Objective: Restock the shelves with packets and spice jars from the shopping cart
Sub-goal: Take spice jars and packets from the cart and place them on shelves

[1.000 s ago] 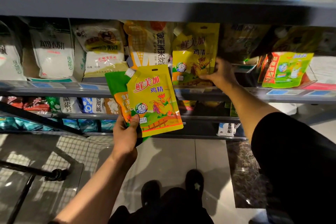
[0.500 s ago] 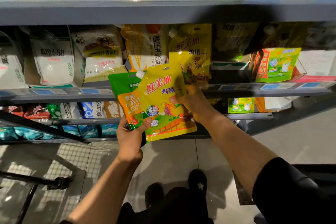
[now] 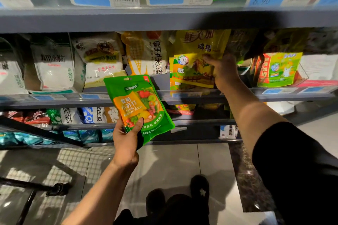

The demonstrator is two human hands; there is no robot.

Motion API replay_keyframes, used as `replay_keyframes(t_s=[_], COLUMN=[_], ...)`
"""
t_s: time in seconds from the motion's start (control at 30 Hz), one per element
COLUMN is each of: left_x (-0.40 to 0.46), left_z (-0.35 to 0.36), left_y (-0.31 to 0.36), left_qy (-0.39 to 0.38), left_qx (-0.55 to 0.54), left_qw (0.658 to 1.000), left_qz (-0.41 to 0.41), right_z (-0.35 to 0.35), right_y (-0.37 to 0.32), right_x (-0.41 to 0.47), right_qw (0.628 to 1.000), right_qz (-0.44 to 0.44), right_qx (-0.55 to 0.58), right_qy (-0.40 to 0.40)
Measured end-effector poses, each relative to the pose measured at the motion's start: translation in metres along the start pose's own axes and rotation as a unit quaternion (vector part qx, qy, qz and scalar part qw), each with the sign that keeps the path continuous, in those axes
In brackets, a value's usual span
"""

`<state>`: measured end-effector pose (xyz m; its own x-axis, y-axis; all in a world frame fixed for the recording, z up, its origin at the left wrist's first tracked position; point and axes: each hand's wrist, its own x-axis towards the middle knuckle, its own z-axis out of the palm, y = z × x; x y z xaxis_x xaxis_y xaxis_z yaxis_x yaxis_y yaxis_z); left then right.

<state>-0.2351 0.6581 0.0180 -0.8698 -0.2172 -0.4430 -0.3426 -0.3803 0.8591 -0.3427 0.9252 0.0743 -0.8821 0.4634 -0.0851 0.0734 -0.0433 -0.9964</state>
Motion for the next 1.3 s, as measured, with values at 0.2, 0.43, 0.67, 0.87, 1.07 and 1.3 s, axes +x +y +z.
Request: replay_keyframes(t_s=[0.2, 0.43, 0.67, 0.87, 1.07, 1.3], left_x=[0.006, 0.008, 0.01, -0.005, -0.03, -0.065], left_z=[0.0, 0.004, 0.006, 0.002, -0.024, -0.082], left_y=[0.001, 0.0, 0.001, 0.015, 0.047, 0.103], left_qy=[-0.004, -0.009, -0.008, -0.016, -0.056, -0.089], left_qx=[0.0, -0.001, -0.003, -0.019, -0.054, -0.048], left_qw=[1.0, 1.0, 1.0, 1.0, 0.997, 0.995], left_qz=[-0.006, -0.008, 0.0, -0.01, -0.019, 0.026], right_z=[0.005, 0.007, 0.009, 0.02, 0.07, 0.128], right_y=[0.027, 0.049, 0.058, 0.038, -0.012, -0.074], right_x=[0.003, -0.011, -0.016, -0.047, -0.133, -0.186], right_qw=[0.991, 0.951, 0.907, 0.856, 0.926, 0.913], right_qz=[0.006, -0.025, -0.067, -0.081, 0.065, 0.111], right_qx=[-0.128, -0.308, -0.41, -0.493, -0.304, -0.143], right_qy=[-0.046, -0.032, 0.061, 0.137, -0.214, -0.366])
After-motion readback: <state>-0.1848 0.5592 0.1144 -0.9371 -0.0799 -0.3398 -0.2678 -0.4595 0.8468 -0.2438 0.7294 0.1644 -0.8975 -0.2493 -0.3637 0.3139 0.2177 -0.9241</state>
